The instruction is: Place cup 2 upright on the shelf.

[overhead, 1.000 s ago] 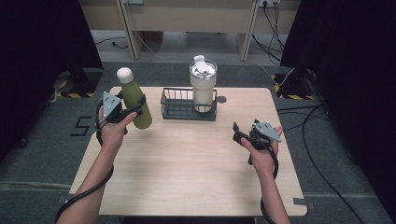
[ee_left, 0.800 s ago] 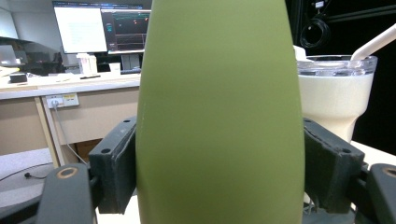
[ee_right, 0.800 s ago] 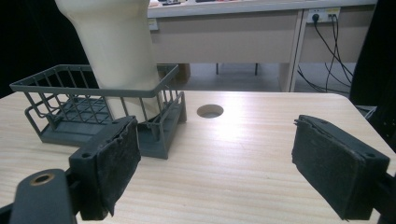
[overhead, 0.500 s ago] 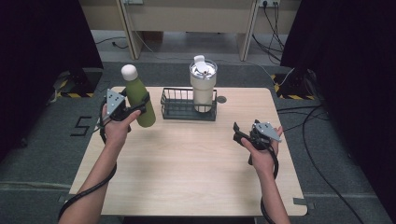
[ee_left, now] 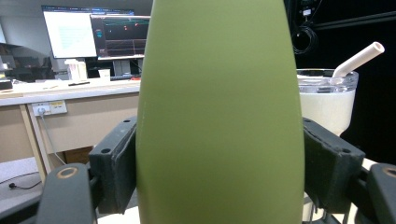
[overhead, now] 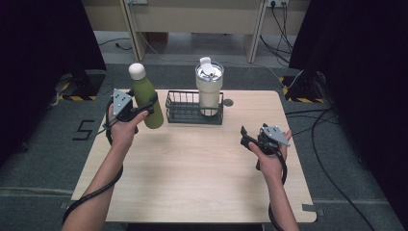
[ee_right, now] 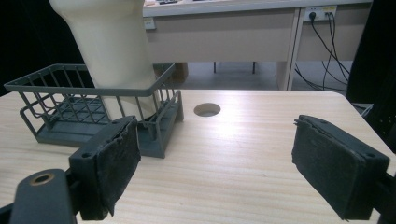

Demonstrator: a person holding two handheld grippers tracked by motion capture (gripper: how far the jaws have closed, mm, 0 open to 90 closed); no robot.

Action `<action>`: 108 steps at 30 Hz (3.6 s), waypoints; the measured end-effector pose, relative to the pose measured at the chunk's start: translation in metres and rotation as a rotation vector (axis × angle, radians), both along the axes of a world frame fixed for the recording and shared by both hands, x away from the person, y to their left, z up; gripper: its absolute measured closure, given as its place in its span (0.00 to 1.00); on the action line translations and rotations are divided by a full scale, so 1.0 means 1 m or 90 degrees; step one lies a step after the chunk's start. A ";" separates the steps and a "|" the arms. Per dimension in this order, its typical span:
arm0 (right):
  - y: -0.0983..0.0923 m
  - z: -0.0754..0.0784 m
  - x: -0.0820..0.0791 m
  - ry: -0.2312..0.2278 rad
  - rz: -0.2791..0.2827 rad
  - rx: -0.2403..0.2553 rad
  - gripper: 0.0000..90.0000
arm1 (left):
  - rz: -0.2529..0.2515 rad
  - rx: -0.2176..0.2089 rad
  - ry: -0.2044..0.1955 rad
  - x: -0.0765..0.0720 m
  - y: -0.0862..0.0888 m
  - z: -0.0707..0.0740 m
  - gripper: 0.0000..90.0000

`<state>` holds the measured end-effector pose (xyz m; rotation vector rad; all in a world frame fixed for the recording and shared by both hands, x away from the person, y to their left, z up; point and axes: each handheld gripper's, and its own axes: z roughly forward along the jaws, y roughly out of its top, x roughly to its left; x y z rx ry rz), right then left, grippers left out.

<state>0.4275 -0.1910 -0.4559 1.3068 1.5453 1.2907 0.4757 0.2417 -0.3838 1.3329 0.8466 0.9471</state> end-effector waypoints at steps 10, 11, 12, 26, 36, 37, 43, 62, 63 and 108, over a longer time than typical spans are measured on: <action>0.000 0.000 0.000 0.002 -0.001 0.001 0.17 | -0.002 0.000 -0.008 0.003 -0.005 0.006 0.26; 0.000 0.000 0.000 0.002 -0.001 0.001 0.17 | -0.003 -0.001 -0.009 0.003 -0.006 0.007 0.26; 0.000 0.000 0.000 0.002 -0.001 0.001 0.17 | -0.004 -0.001 -0.010 0.003 -0.006 0.007 0.26; -0.001 -0.001 0.001 0.003 -0.004 0.000 0.17 | -0.015 -0.004 -0.018 0.008 -0.017 0.015 0.26; -0.002 -0.001 0.001 0.005 -0.004 -0.001 0.17 | -0.019 -0.008 -0.021 0.012 -0.021 0.019 0.26; -0.002 -0.001 0.001 0.005 -0.004 -0.001 0.17 | -0.020 -0.008 -0.021 0.013 -0.022 0.019 0.26; -0.002 -0.002 0.001 0.007 -0.006 0.000 0.17 | -0.025 -0.008 -0.023 0.016 -0.026 0.020 0.26; -0.003 -0.003 0.001 0.011 -0.009 -0.001 0.17 | -0.029 -0.015 -0.021 0.032 -0.038 0.022 0.26; -0.003 -0.003 0.001 0.011 -0.009 0.000 0.17 | -0.029 -0.014 -0.020 0.033 -0.039 0.022 0.26; -0.005 -0.004 0.002 0.014 -0.012 0.005 0.17 | -0.022 -0.030 -0.016 0.064 -0.053 0.036 0.26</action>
